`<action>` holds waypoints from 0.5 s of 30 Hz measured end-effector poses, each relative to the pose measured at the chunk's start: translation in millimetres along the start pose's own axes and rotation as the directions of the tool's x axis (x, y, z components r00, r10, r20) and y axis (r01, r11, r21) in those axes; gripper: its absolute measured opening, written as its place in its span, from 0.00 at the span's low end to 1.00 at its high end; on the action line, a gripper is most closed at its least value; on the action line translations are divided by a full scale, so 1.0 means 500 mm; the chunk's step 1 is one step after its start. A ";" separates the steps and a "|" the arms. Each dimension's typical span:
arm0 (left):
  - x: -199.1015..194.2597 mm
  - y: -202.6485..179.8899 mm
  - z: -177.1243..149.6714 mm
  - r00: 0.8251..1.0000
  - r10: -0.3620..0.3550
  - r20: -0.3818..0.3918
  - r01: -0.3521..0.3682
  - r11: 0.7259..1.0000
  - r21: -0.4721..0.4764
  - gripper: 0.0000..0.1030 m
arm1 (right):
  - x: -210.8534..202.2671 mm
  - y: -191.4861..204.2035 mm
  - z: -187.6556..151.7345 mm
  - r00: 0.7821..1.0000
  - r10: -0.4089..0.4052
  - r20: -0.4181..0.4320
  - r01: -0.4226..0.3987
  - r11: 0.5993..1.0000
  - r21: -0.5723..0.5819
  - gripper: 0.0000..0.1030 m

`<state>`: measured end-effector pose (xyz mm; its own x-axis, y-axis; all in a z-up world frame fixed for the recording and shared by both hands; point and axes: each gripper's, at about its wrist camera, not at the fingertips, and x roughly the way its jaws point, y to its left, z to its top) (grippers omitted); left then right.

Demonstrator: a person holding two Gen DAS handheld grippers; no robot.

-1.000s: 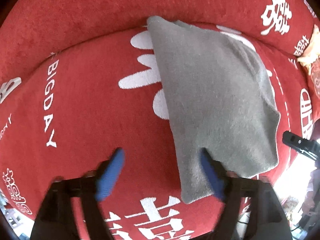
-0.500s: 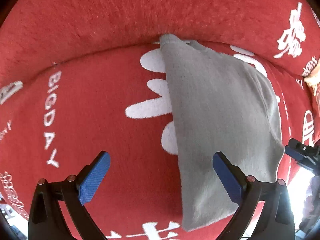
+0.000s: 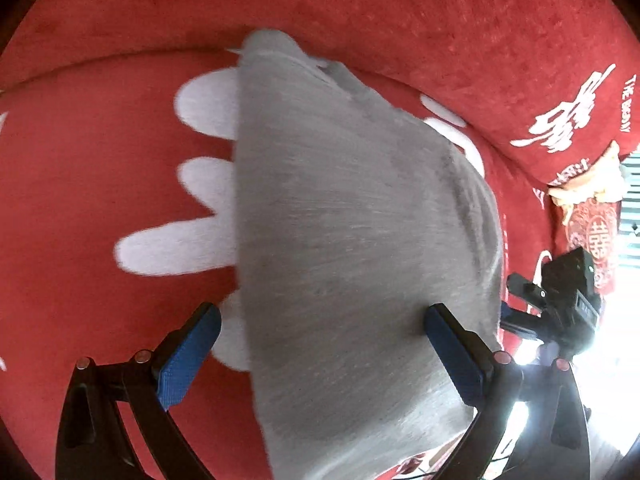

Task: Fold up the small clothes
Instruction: 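Grasp the folded sweater's edge with the right gripper and lift it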

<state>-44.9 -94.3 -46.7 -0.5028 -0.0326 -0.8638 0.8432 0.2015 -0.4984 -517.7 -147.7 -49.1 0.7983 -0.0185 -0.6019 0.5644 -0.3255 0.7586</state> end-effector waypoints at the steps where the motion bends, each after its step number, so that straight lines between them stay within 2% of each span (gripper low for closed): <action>1: 0.007 -0.005 0.001 1.000 -0.008 -0.006 0.008 1.000 0.001 1.00 | 0.012 0.002 0.006 1.000 0.013 -0.026 -0.013 1.000 -0.010 0.63; 6: 0.028 -0.037 0.003 1.000 -0.002 -0.003 0.002 1.000 0.028 1.00 | 0.056 0.032 0.023 0.994 0.023 -0.104 -0.032 0.995 -0.090 0.65; 12: 0.045 -0.063 0.005 0.999 0.038 0.003 -0.038 0.999 0.038 1.00 | 0.103 0.064 0.029 0.989 0.025 -0.143 -0.044 0.990 -0.133 0.65; 14: 0.043 -0.067 0.004 0.999 0.042 0.005 -0.042 0.998 0.036 0.94 | 0.112 0.071 0.023 0.989 0.000 -0.146 -0.019 0.991 -0.130 0.56; 15: 0.040 -0.069 0.003 0.999 0.047 0.012 -0.047 0.998 0.033 0.88 | 0.117 0.074 0.020 0.988 -0.021 -0.151 0.001 0.991 -0.134 0.39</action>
<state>-83.4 -103.2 -46.8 -0.4604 -0.0345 -0.8870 0.8719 0.1702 -0.4592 -452.1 -170.2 -59.0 0.8086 0.1310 -0.5736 0.5883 -0.1963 0.7844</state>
